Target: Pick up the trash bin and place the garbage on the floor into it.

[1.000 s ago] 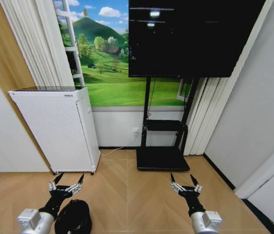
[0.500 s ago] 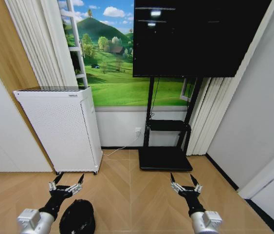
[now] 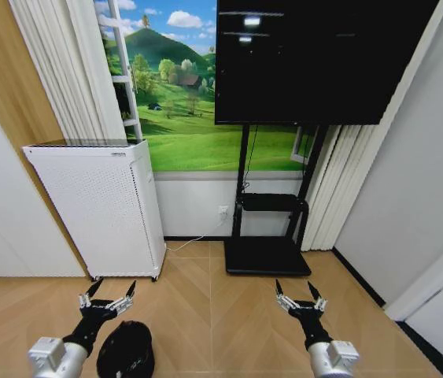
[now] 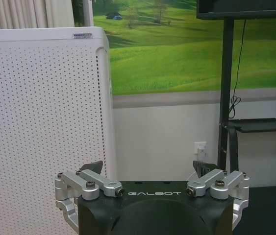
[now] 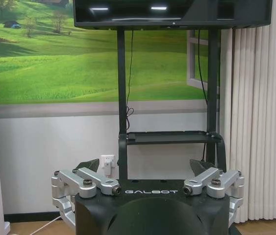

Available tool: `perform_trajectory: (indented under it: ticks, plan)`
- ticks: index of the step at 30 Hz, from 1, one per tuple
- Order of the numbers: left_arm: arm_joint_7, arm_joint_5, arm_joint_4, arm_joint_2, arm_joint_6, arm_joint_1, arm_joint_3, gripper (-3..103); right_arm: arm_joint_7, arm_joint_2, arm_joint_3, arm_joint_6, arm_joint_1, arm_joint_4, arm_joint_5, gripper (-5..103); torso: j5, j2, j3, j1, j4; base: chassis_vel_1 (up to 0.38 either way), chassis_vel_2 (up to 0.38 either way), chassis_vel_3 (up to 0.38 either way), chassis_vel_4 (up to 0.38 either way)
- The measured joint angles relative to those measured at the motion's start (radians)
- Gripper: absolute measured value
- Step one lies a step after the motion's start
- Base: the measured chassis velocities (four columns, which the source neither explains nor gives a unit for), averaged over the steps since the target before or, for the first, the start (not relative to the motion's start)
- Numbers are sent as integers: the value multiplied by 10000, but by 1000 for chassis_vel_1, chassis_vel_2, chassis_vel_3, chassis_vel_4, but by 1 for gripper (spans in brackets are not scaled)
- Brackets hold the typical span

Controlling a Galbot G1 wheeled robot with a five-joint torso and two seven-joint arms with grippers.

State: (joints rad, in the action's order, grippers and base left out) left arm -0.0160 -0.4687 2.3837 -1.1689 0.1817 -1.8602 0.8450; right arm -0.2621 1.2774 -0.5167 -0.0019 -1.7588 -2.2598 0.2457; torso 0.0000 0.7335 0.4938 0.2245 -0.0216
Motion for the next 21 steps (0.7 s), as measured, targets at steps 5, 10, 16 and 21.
perform_trajectory:
  ticks: [5,10,16,21]
  plan:
    - [0,0,0,0,-1,0,0,100,0,0,0,0,0,0,0,100,0,0,0,-1,2,130,-137,-129,137]
    - [2,0,0,0,0,0,0,100,0,0,1,0,-2,0,0,100,0,2,-2,-3,-1,159,-164,-186,155]
    - [2,0,0,0,0,-1,0,100,0,0,0,0,-1,1,0,100,0,2,-2,-3,3,136,-125,-119,129]
    - [0,0,0,0,0,-1,0,100,0,0,0,0,-2,0,0,100,-1,2,-2,-4,-1,78,-70,-86,69]
